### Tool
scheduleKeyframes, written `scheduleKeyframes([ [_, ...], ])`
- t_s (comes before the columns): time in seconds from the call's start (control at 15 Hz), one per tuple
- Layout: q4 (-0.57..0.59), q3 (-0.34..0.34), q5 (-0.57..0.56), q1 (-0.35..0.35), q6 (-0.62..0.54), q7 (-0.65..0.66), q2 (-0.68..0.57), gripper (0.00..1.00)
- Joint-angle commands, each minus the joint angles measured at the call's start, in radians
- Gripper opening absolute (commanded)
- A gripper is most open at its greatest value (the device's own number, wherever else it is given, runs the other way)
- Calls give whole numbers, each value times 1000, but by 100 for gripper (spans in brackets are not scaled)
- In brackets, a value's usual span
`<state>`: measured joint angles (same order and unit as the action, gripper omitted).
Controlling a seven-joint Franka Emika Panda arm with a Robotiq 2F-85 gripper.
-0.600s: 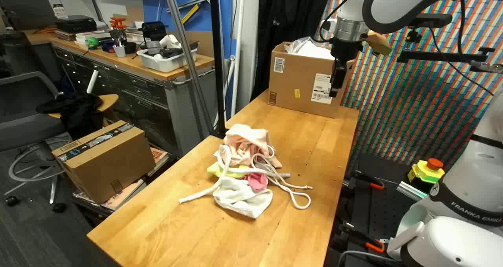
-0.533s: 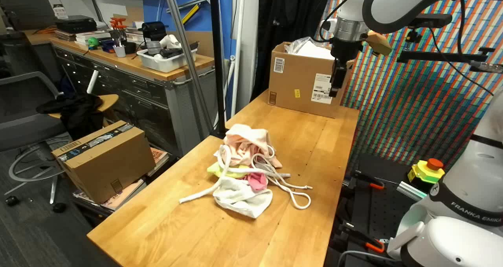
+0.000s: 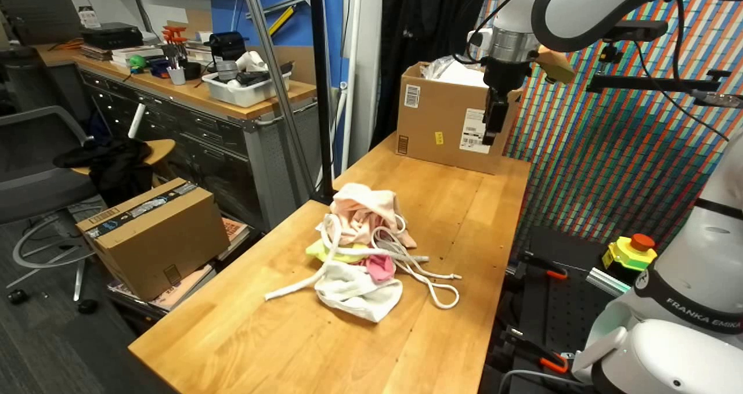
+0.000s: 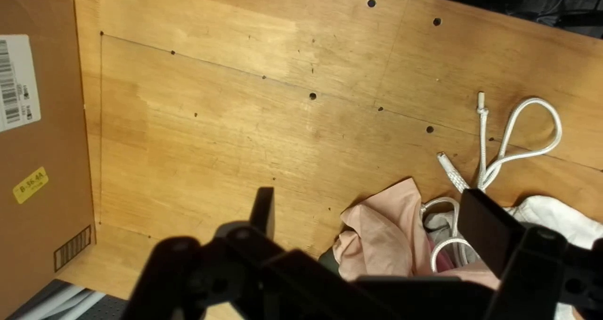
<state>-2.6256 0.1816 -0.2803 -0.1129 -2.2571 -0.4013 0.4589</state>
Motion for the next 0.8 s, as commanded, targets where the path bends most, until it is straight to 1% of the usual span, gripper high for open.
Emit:
scheduleKeyframes([
  [0.0, 51, -83, -52, 31, -17, 50, -62, 100],
  [0.27, 131, -179, -114, 69, 20, 101, -143, 100],
  [0.4, 183, -207, -129, 90, 46, 102, -188, 100],
  [0.6, 266, -232, -134, 115, 53, 105, -272, 100],
  [0.73, 321, -233, -113, 129, 56, 87, -332, 100],
])
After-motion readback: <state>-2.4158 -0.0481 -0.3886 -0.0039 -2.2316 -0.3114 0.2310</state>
